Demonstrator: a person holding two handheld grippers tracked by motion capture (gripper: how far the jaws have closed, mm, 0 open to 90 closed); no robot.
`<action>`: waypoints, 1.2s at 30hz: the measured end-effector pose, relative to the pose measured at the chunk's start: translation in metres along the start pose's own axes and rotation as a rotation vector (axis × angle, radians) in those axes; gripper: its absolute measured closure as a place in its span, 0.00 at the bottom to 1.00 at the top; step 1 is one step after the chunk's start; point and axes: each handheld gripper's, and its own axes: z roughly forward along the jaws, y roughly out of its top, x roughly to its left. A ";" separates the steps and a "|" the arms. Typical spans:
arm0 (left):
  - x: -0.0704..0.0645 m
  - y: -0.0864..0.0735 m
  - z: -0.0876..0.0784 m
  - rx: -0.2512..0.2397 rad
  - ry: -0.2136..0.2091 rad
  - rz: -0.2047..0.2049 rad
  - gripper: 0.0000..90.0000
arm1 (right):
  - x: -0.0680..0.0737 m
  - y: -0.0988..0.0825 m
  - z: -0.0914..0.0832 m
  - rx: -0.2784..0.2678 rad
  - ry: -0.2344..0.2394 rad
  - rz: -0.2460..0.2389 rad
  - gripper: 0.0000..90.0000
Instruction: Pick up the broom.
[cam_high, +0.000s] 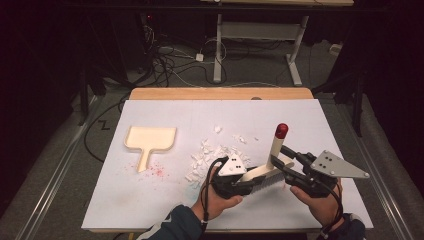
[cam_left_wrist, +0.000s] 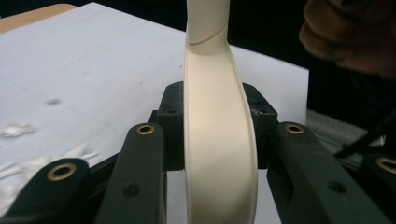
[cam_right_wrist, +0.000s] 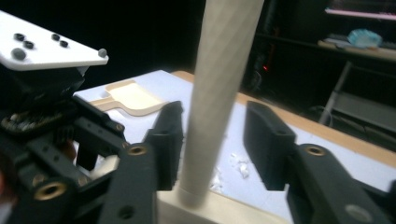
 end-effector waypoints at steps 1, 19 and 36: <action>0.003 -0.001 -0.003 0.008 -0.006 0.005 0.72 | -0.003 0.000 -0.002 0.006 0.030 -0.010 0.61; 0.000 -0.010 -0.036 0.092 -0.235 0.171 0.72 | 0.008 -0.034 0.038 0.355 0.589 -0.191 0.57; 0.017 -0.021 -0.076 0.006 0.060 0.202 0.25 | -0.002 -0.020 0.026 0.355 0.496 -0.121 0.75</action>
